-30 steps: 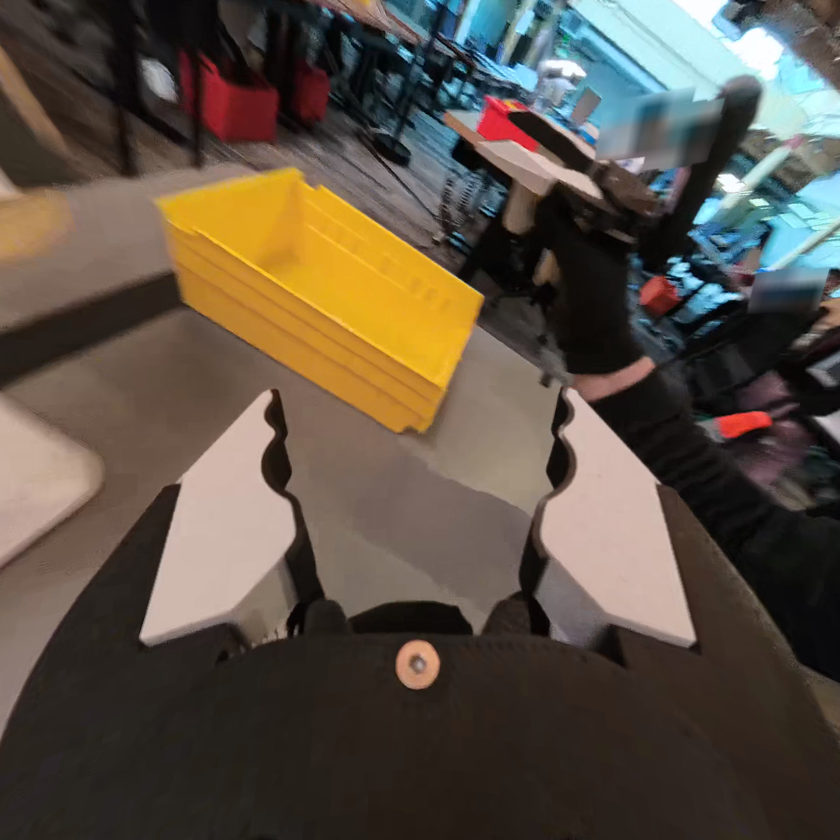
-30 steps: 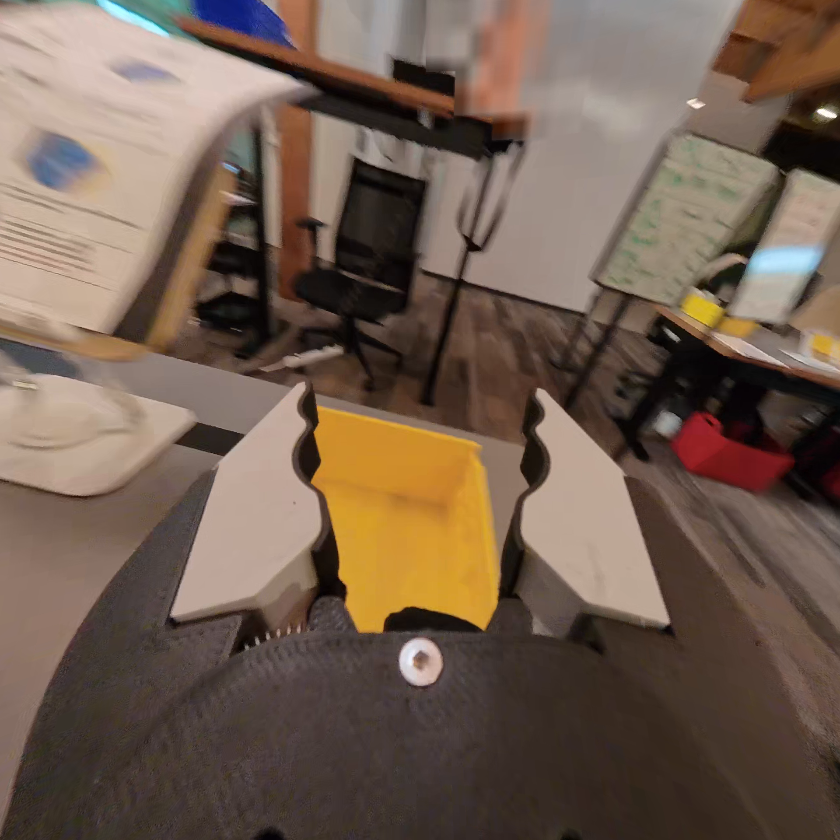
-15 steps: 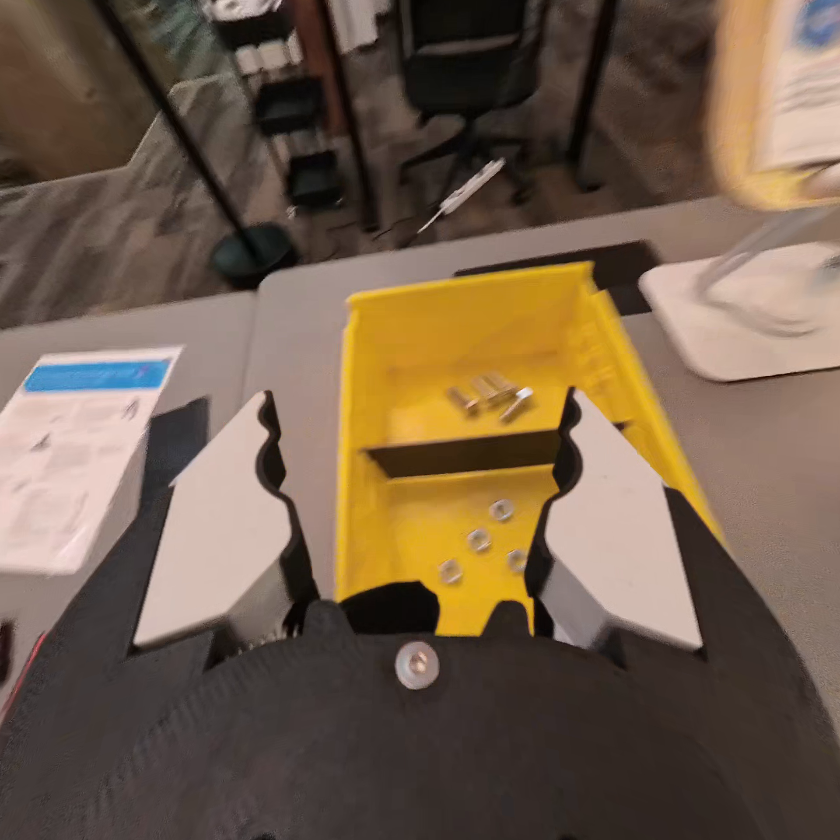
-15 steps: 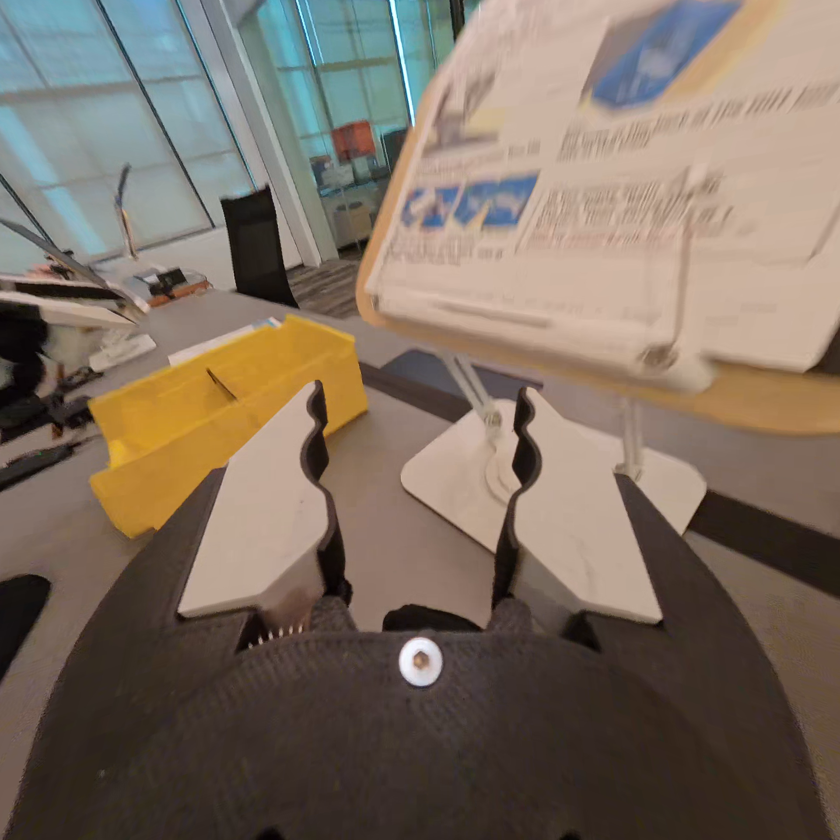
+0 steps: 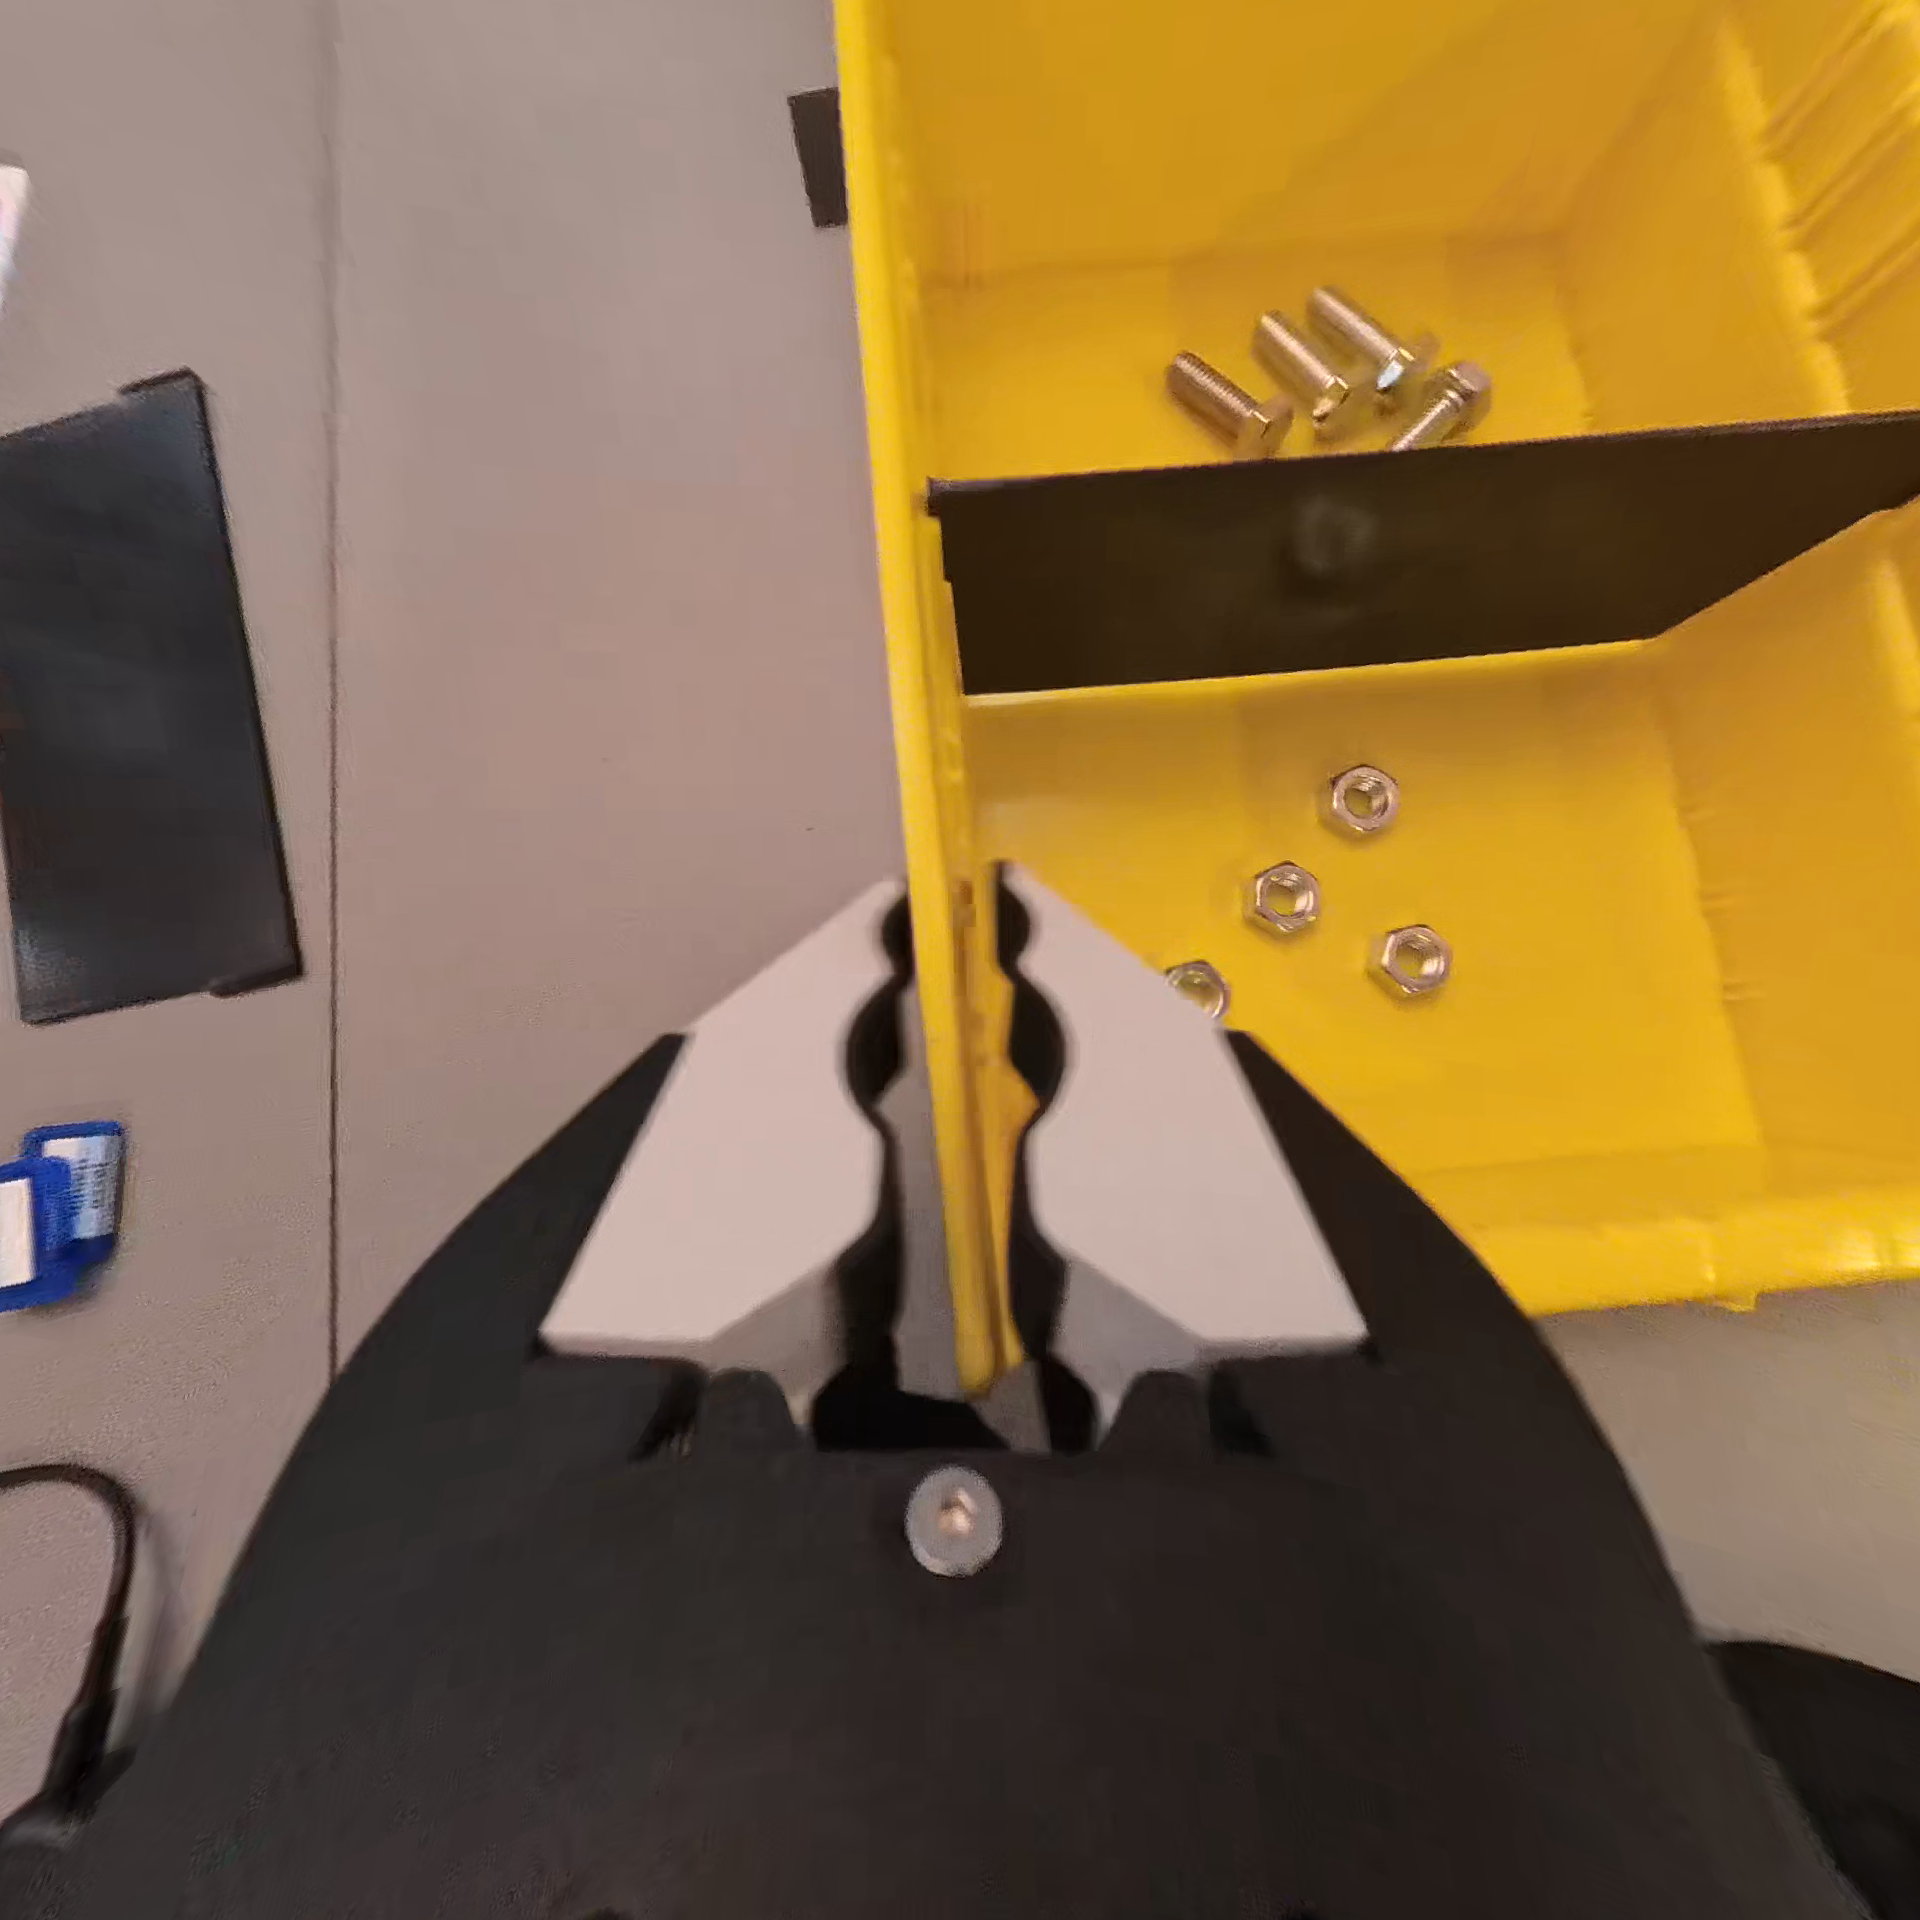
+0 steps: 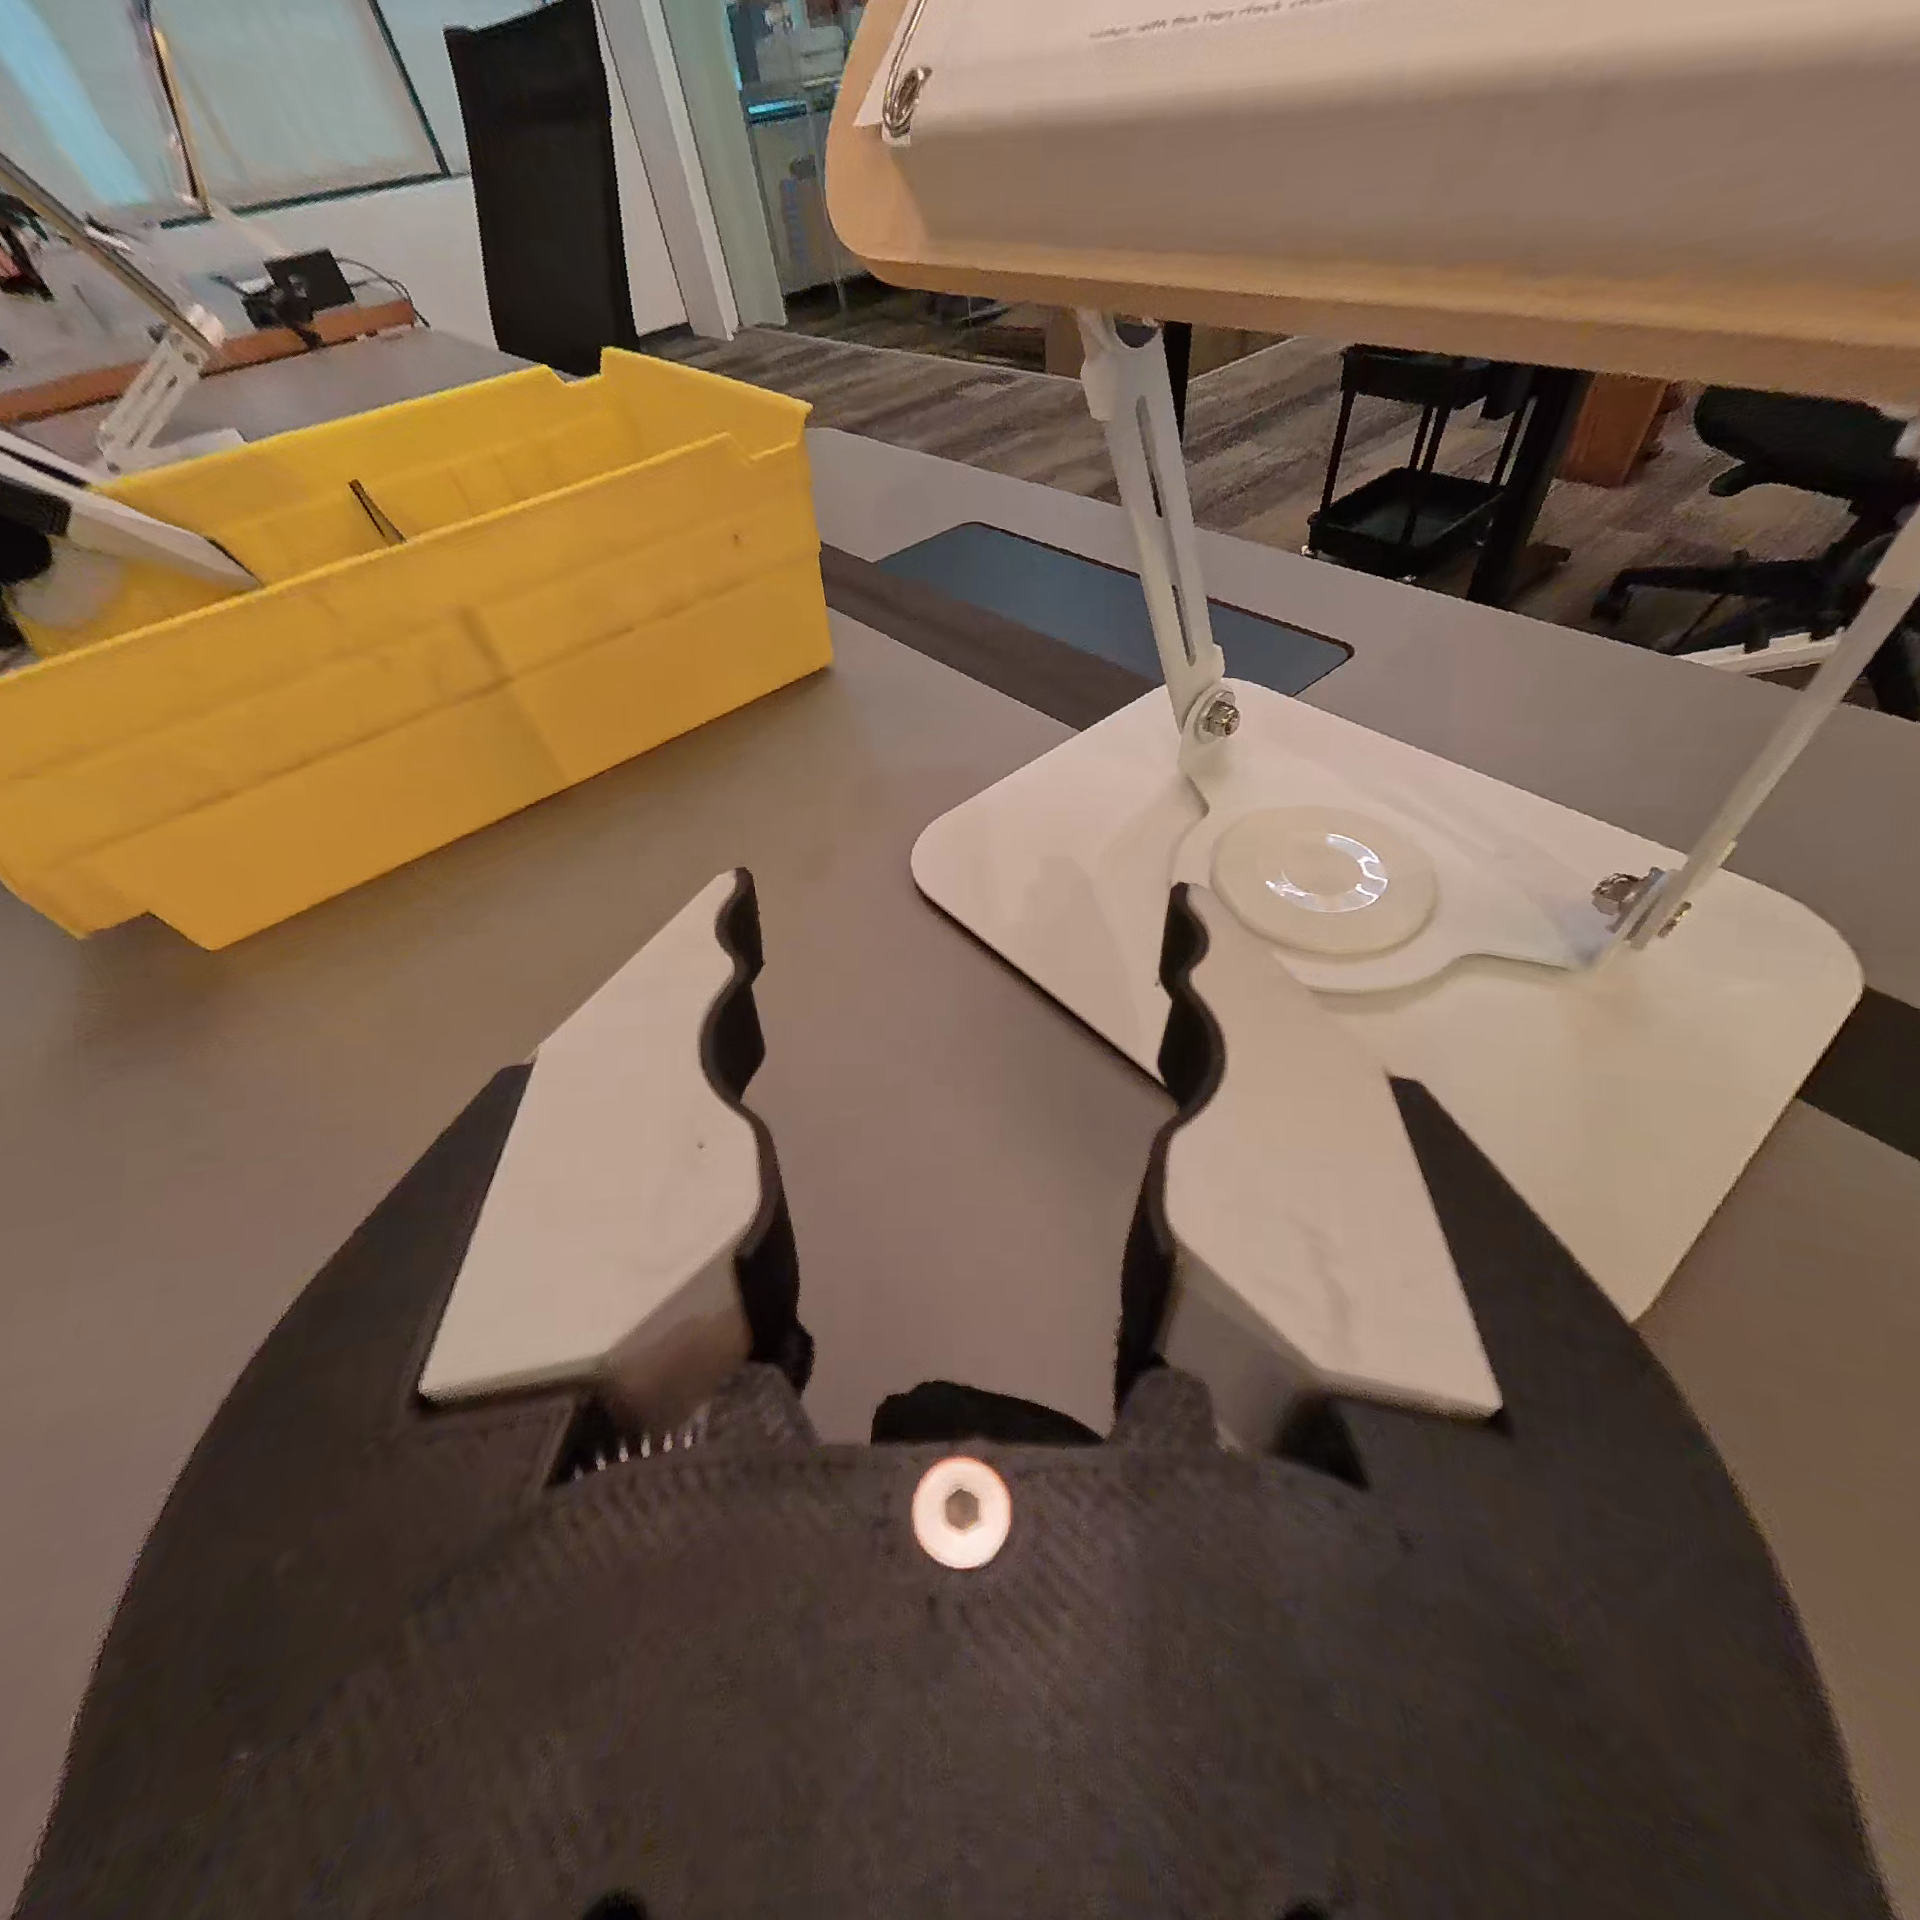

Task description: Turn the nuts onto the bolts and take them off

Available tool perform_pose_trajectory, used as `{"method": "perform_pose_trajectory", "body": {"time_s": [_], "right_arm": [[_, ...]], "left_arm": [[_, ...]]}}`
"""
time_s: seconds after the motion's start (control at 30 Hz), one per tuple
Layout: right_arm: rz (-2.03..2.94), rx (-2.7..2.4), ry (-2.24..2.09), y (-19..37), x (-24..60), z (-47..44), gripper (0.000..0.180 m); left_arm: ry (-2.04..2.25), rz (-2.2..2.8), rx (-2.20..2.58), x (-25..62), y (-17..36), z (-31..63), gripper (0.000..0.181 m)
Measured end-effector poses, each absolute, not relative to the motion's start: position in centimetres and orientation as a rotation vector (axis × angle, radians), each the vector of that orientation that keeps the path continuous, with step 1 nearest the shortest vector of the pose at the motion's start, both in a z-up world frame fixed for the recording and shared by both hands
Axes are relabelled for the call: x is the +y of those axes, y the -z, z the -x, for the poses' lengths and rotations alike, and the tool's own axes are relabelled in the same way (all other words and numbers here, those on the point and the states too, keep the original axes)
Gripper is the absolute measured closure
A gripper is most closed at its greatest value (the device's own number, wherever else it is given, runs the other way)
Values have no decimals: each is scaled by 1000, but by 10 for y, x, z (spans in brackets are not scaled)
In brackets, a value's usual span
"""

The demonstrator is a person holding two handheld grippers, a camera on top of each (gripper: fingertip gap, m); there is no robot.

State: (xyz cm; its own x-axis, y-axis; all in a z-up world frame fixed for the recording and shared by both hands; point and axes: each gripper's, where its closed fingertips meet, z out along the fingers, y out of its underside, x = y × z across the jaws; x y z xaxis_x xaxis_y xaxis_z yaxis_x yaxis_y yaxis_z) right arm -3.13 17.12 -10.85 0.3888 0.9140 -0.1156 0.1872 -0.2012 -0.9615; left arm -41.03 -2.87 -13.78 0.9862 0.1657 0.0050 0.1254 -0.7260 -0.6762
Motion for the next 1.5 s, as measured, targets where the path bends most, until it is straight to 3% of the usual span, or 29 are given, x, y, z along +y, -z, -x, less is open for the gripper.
{"method": "perform_pose_trajectory", "body": {"time_s": [0.07, 0.6, 0.73, 0.83, 1.0, 1.2, 1.5], "right_arm": [[1644, -1015, -872, 109, 173, 30, 104], [1670, -1097, -794, 125, 175, 29, 104], [1673, -1092, -795, 125, 176, 27, 104], [1675, -1091, -794, 125, 178, 27, 104], [1676, -1093, -798, 126, 178, 27, 104], [1670, -1108, -791, 126, 176, 27, 104], [1669, -1096, -820, 124, 178, 26, 104]], "left_arm": [[-91, 2376, -214, -26, 140, 412, 179], [-54, 2231, -469, 12, 139, 449, 178], [-133, 2262, -561, -1, 135, 466, 101], [-325, 2191, -455, 0, 86, 468, 103], [-182, 2249, -168, 63, 40, 403, 132], [138, 2574, -50, 140, 96, 363, 161], [223, 2899, -290, 165, 161, 392, 149]]}}
